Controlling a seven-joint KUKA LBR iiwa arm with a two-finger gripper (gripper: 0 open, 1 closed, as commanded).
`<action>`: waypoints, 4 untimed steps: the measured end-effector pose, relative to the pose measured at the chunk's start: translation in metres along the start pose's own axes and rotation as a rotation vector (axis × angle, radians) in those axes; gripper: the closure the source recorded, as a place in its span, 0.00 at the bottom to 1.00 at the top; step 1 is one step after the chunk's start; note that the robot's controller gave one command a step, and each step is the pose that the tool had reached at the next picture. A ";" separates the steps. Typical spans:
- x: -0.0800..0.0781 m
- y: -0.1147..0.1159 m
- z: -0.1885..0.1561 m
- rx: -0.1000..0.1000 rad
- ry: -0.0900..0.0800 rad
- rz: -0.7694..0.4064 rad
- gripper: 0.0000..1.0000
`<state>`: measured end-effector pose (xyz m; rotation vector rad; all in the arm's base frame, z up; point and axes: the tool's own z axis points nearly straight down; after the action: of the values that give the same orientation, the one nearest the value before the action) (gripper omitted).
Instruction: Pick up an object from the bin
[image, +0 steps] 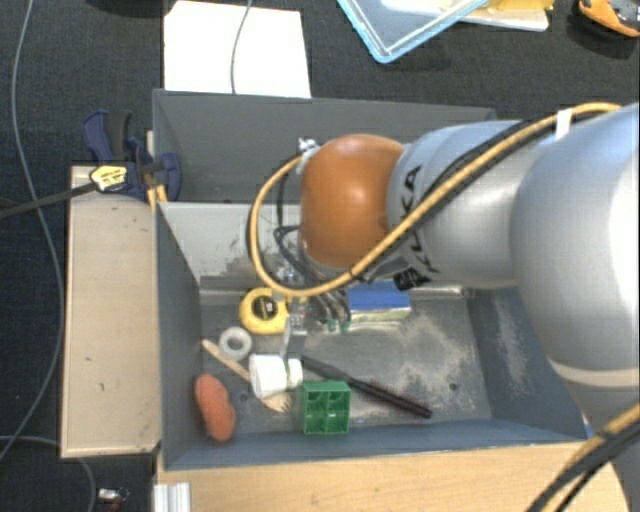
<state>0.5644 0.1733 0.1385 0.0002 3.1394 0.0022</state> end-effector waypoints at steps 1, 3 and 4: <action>0.015 -0.013 0.007 -0.005 -0.011 -0.030 0.00; 0.037 -0.060 0.051 -0.002 -0.003 -0.104 0.00; 0.047 -0.079 0.057 -0.002 -0.005 0.028 0.00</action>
Offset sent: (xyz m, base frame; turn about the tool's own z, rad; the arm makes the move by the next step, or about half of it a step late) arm -0.0165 0.0245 -0.0437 -0.3209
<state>0.5178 0.0944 0.0815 0.0438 3.1340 0.0058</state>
